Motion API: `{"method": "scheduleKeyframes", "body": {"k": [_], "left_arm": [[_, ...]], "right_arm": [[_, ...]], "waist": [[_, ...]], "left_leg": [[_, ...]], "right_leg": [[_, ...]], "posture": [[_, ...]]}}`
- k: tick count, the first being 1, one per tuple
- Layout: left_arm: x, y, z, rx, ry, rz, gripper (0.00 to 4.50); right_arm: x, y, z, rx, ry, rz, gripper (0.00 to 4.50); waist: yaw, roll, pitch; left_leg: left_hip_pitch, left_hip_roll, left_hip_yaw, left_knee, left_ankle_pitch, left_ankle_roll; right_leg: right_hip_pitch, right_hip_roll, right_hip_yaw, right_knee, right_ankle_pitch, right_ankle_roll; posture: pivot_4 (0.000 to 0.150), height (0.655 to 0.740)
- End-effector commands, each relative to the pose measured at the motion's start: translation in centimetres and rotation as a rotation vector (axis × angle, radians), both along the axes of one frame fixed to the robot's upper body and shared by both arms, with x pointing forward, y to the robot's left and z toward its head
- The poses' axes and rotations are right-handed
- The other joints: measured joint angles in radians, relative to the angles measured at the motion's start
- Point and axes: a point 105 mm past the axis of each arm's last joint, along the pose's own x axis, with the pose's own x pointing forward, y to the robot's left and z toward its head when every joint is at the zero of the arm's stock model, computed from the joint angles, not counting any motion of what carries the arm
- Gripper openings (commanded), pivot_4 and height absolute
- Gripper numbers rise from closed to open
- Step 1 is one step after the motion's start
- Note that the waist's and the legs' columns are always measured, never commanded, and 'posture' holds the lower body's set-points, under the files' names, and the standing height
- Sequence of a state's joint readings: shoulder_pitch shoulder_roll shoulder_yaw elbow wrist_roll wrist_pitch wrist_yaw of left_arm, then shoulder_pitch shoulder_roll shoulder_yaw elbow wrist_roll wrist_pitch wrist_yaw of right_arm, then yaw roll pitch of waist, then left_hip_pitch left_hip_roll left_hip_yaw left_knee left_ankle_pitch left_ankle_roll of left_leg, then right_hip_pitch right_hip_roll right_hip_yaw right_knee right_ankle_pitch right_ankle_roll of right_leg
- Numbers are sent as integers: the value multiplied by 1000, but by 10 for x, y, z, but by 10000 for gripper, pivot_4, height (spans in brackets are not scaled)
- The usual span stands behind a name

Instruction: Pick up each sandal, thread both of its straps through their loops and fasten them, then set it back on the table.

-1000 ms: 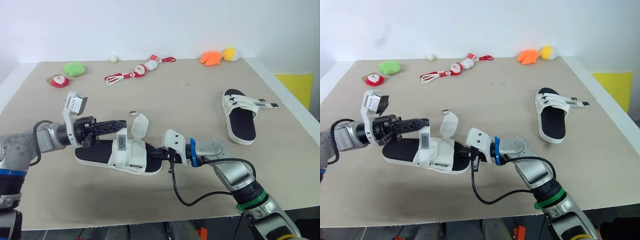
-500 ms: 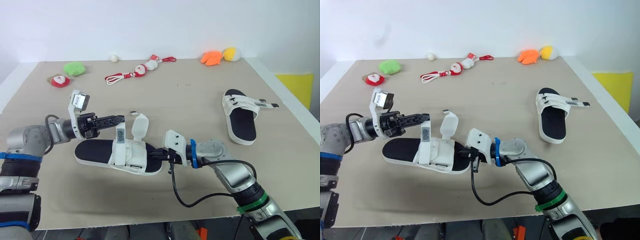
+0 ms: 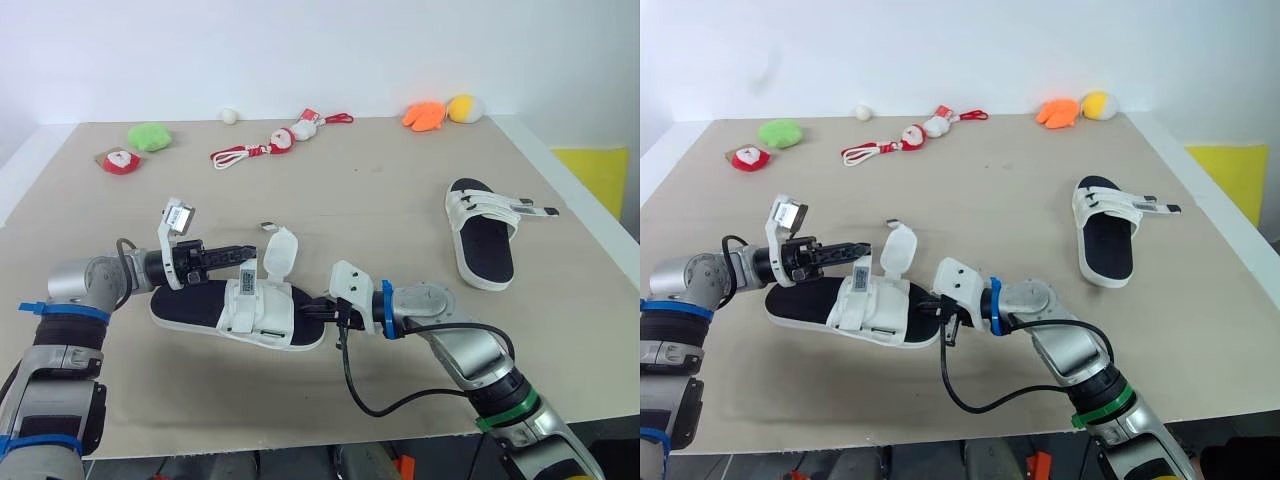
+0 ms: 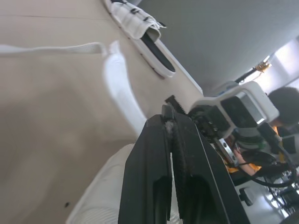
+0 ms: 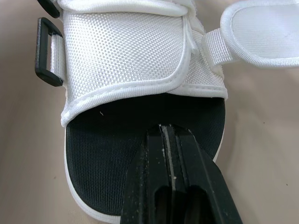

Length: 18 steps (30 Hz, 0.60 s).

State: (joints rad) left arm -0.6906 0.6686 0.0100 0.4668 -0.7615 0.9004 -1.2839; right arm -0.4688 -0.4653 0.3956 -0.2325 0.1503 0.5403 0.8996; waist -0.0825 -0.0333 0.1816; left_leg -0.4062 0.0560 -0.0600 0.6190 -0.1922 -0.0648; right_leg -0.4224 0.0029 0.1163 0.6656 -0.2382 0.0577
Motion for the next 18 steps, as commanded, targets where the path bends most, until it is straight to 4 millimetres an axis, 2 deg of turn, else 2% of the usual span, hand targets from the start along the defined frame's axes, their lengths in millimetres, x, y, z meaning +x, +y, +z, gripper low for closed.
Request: {"method": "scheduleKeyframes", "body": {"k": [1,10,18], "left_arm": [[3,6,3,5,-29,15,640],[8,8,-18,90,-40,48,640],[13,0,-6,21,-43,42,640]], "right_arm": [[-1,-5,-8,-31,20,-23,0],[-1,-3,-8,-26,21,-19,0],[-1,-3,-8,-25,23,-19,0]], "waist": [[0,0,0],[1,0,0],[3,0,0]], "left_leg": [[0,0,0,0,0,0],[0,0,0,0,0,0],[0,0,0,1,0,0]], "right_leg": [[0,0,0,0,0,0],[0,0,0,0,0,0],[0,0,0,0,1,1]], "posture": [[1500,7400],[1500,7400],[1500,7400]]}}
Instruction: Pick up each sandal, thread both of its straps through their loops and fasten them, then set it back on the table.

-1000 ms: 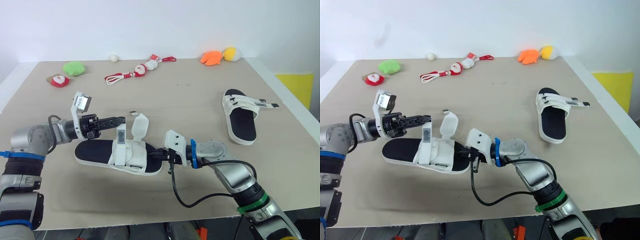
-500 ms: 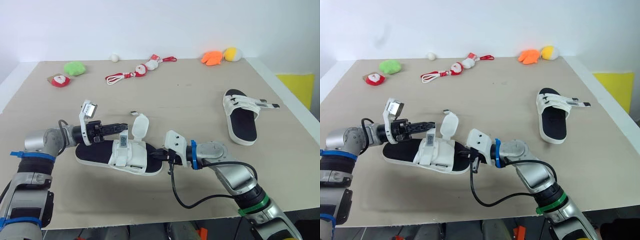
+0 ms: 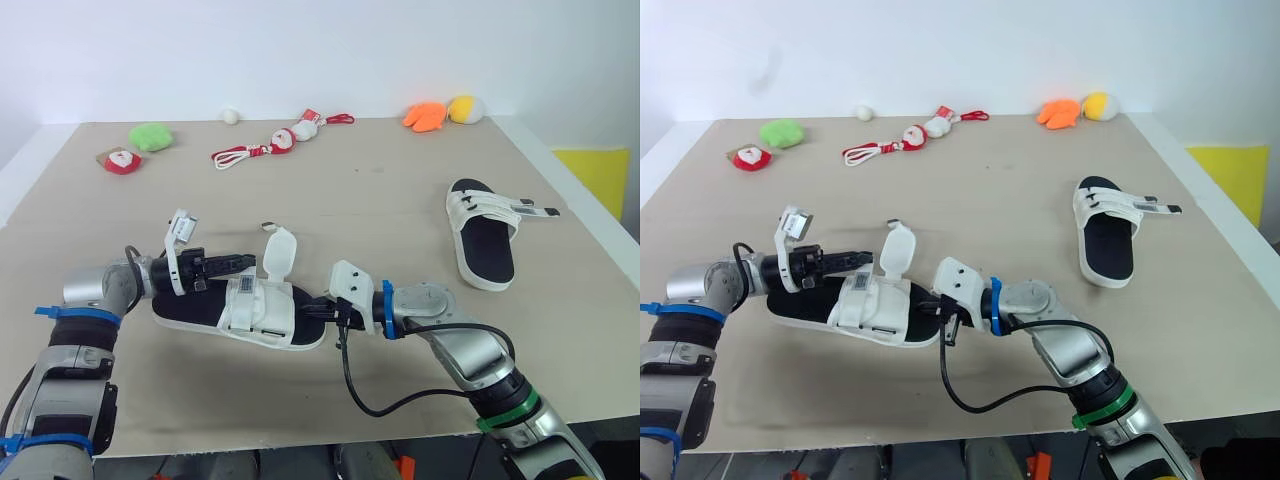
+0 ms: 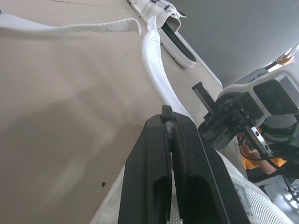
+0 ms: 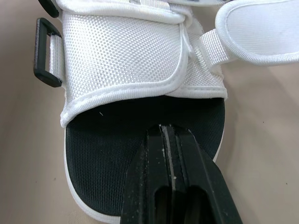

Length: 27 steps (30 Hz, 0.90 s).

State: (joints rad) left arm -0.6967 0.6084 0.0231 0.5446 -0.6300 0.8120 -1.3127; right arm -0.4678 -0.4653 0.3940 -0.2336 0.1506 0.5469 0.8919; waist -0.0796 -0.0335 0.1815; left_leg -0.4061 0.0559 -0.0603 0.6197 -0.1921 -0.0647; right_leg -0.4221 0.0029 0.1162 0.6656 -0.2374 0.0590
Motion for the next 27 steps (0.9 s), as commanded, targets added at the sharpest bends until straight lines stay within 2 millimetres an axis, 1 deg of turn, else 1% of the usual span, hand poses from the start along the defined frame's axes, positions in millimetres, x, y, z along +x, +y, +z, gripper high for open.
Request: {"method": "scheduleKeyframes", "body": {"k": [1,11,13,15,16,18,22,27], "left_arm": [[4,1,13,-25,-34,8,640],[5,0,24,-83,-30,-5,640],[5,1,28,-112,-28,-6,640],[5,4,39,-169,-22,0,640],[6,5,39,-149,-35,6,640],[6,5,33,-105,-45,6,640],[-1,1,1,36,-46,-18,640],[-6,-1,-21,129,-66,-51,640]], "right_arm": [[-2,-3,-8,-24,22,-10,0],[-3,-3,-8,-22,26,-17,0],[-3,-3,-9,-23,25,-18,0],[-3,-4,-9,-23,25,-19,0],[-3,-4,-9,-24,25,-19,0],[-3,-4,-9,-24,26,-19,0],[-3,-3,-9,-23,24,-14,0],[-3,-3,-8,-24,22,-13,0]], "waist": [[0,0,0],[1,0,0],[1,0,0],[1,0,0],[1,0,0],[1,0,0],[1,0,0],[2,0,0]], "left_leg": [[0,0,0,0,0,0],[0,0,0,0,0,0],[0,0,0,0,0,0],[0,0,0,0,0,0],[0,0,0,0,0,0],[0,0,0,0,0,0],[0,0,0,0,0,0],[0,0,0,0,0,0]], "right_leg": [[0,0,0,0,0,0],[0,0,0,0,0,0],[0,0,0,0,0,0],[0,0,0,0,0,0],[0,0,0,0,0,0],[0,0,0,0,0,0],[0,0,0,0,0,0],[0,0,0,0,0,0]], "posture": [[1500,7400],[1500,7400],[1500,7400],[1500,7400],[1500,7400],[1500,7400],[1500,7400],[1500,7400]]}}
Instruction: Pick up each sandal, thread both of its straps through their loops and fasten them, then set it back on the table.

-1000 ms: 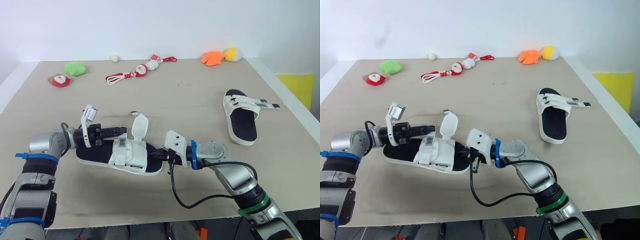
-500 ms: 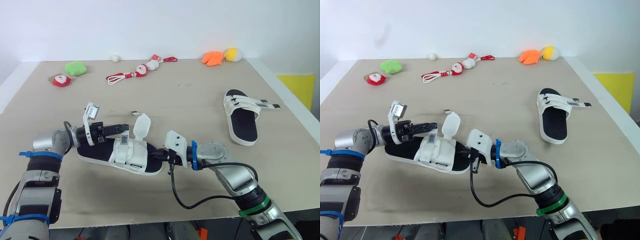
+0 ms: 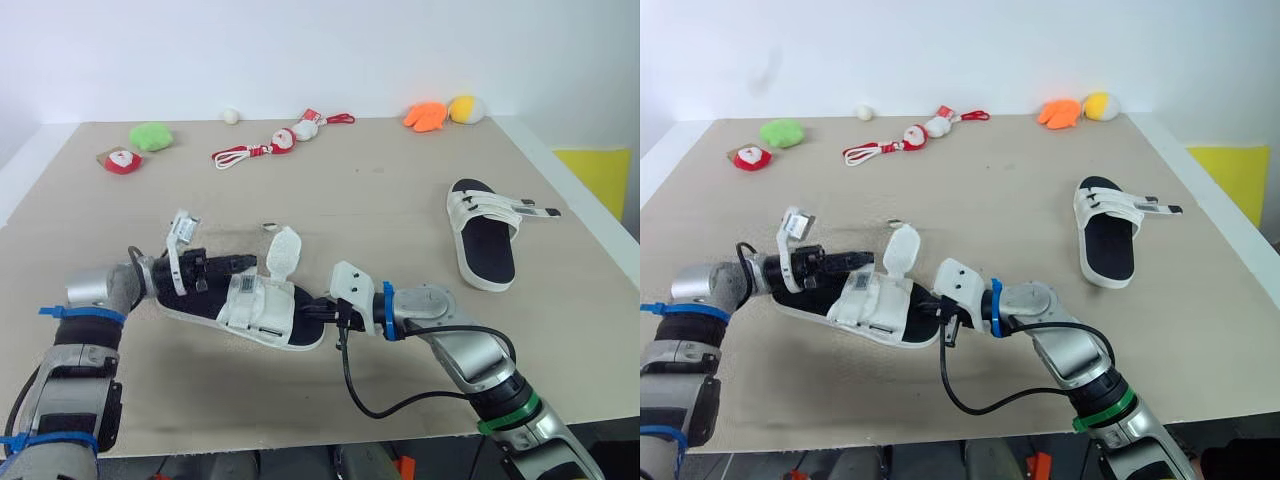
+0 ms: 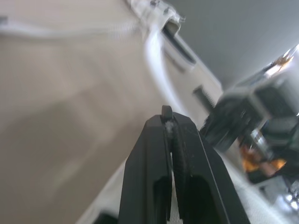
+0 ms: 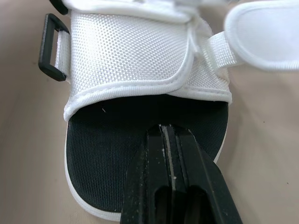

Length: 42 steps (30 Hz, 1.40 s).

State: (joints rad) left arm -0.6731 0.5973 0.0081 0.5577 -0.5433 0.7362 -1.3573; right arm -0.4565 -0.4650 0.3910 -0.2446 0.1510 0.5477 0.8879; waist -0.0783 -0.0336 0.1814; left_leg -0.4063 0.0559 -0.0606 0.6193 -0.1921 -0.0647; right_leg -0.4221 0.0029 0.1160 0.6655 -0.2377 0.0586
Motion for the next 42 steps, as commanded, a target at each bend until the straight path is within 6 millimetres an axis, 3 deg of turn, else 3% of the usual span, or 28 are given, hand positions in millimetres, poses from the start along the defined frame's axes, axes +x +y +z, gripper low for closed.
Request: {"method": "scheduleKeyframes", "body": {"k": [1,7,8,9,16,17,21,24,26,32,36,42], "left_arm": [[-3,-2,-9,73,-43,-35,640],[-2,2,-11,95,-38,-32,640],[0,3,-10,98,-39,-21,6909],[2,4,-9,98,-40,-12,9453],[2,26,4,152,-94,37,42573],[3,30,7,153,-100,56,44588],[16,31,25,87,-124,143,44588],[13,20,29,95,-137,97,44588],[9,19,21,148,-146,77,44588],[16,44,-3,295,-180,178,44588],[-6,42,-16,320,-132,79,44588],[-31,41,-17,296,-77,8,44588]], "right_arm": [[-1,-3,-8,-30,22,-10,0],[0,-3,-7,-31,19,-11,0],[0,-3,-7,-31,18,-11,0],[0,-3,-7,-30,18,-10,0],[-1,-3,-8,-32,20,-4,0],[-2,-3,-8,-33,21,-4,0],[-3,-3,-9,-34,24,-2,0],[-4,-2,-10,-36,23,-1,0],[-3,-3,-9,-37,19,-8,0],[-4,-4,-9,-35,16,-14,0],[-3,-3,-8,-36,12,-15,0],[6,-8,-5,-39,1,-41,0]], "waist": [[0,0,0],[0,0,0],[0,0,0],[0,0,0],[0,0,0],[-2,0,0],[-3,0,0],[-1,0,-1],[0,0,-1],[1,0,-1],[-7,0,-1],[-13,1,-1]], "left_leg": [[0,0,0,0,0,0],[0,0,0,0,0,0],[0,0,0,0,0,0],[0,0,0,0,0,0],[2,0,0,1,1,1],[2,0,0,0,1,1],[2,0,0,0,2,3],[1,0,0,1,2,3],[1,0,0,0,2,3],[1,0,0,-1,2,3],[2,0,0,0,2,3],[3,0,1,-2,1,2]], "right_leg": [[0,0,0,0,0,0],[1,0,0,0,0,0],[1,0,0,0,0,0],[1,0,0,0,0,0],[1,0,0,0,-1,-2],[1,0,0,0,-1,-2],[1,0,0,0,-1,-2],[1,0,0,0,-1,-2],[1,0,0,0,0,-2],[1,0,0,0,0,0],[1,0,0,0,0,-2],[1,0,1,0,-2,-4]], "posture": [[1500,7400],[1500,7400],[1500,7400],[1500,7400],[1500,7400],[1500,7400],[1500,7400],[1500,7400],[1500,7400],[1500,7400],[1500,7400],[1500,7400]]}}
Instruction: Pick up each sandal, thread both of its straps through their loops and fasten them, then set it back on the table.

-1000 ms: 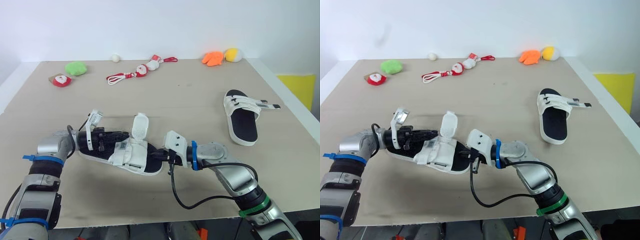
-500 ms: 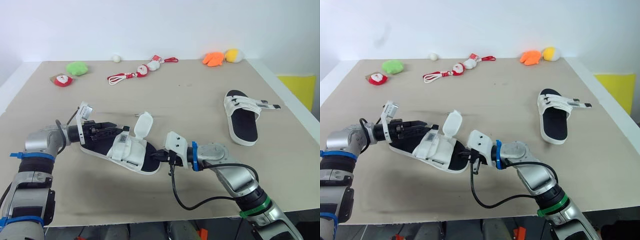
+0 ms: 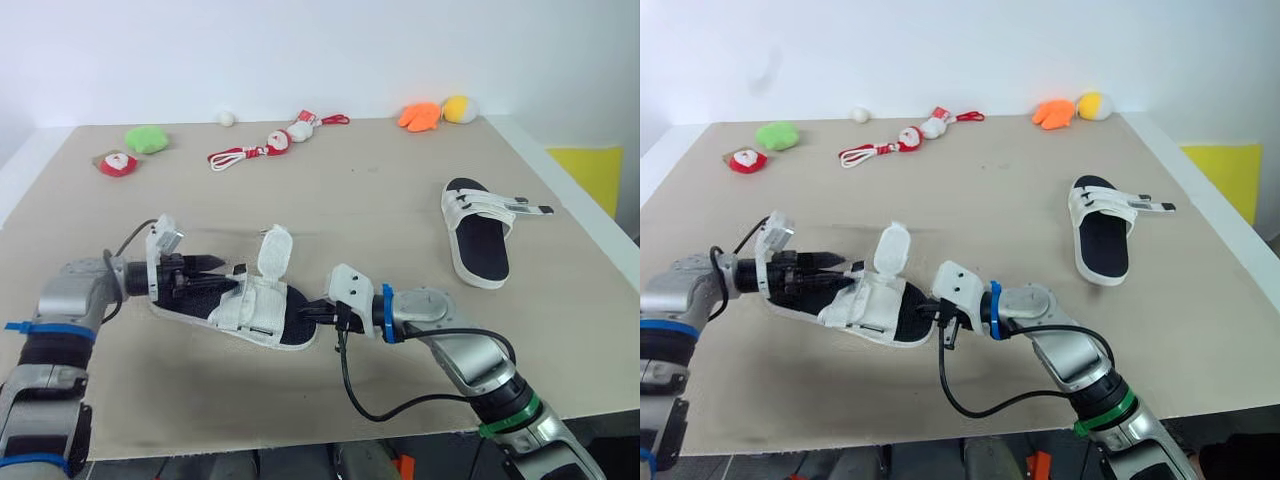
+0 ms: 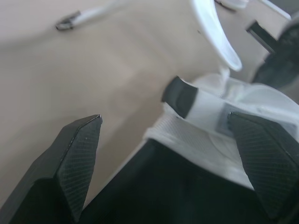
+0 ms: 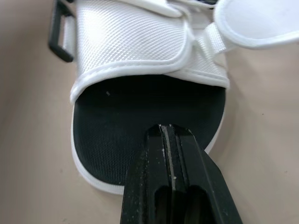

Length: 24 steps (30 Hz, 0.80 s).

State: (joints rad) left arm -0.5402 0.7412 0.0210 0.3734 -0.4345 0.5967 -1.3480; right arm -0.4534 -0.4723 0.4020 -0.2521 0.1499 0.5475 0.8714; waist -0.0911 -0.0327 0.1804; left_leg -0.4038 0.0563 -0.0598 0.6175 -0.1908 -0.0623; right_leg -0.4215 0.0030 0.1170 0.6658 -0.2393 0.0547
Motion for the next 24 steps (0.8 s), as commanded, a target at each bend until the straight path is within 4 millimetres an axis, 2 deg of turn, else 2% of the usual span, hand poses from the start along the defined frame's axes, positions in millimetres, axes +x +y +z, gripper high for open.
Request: {"method": "scheduleKeyframes", "body": {"k": [1,5,8,12,15,24], "left_arm": [[-16,3,-16,15,100,-6,44588],[-14,4,-12,-12,98,25,44588],[-11,4,-14,0,84,47,44588],[-11,3,-14,-5,86,46,44588],[-11,1,-15,-10,88,43,44588],[-10,-1,-18,-19,93,43,44588]], "right_arm": [[7,-8,-4,-30,10,-35,0],[7,-5,-3,-18,27,-22,0],[-2,0,-1,6,85,22,0],[-3,9,8,47,136,19,0],[0,12,6,44,134,7,0],[-8,26,5,87,180,41,0]], "waist": [[0,0,0],[3,0,0],[4,0,0],[4,0,0],[4,0,0],[5,0,0]], "left_leg": [[0,0,0,0,-1,0],[0,0,0,0,-1,0],[0,0,0,0,-1,0],[0,0,0,0,-1,0],[-1,0,0,0,-1,0],[-1,-1,0,0,-1,0]], "right_leg": [[0,0,0,0,0,1],[0,0,0,0,-1,0],[0,0,0,0,-2,-1],[0,0,0,0,-1,-1],[0,0,0,0,0,1],[0,-1,0,0,-1,0]], "posture": [[1500,7400],[1500,7400],[1500,7400],[1500,7400],[1500,7400],[1500,7400]]}}
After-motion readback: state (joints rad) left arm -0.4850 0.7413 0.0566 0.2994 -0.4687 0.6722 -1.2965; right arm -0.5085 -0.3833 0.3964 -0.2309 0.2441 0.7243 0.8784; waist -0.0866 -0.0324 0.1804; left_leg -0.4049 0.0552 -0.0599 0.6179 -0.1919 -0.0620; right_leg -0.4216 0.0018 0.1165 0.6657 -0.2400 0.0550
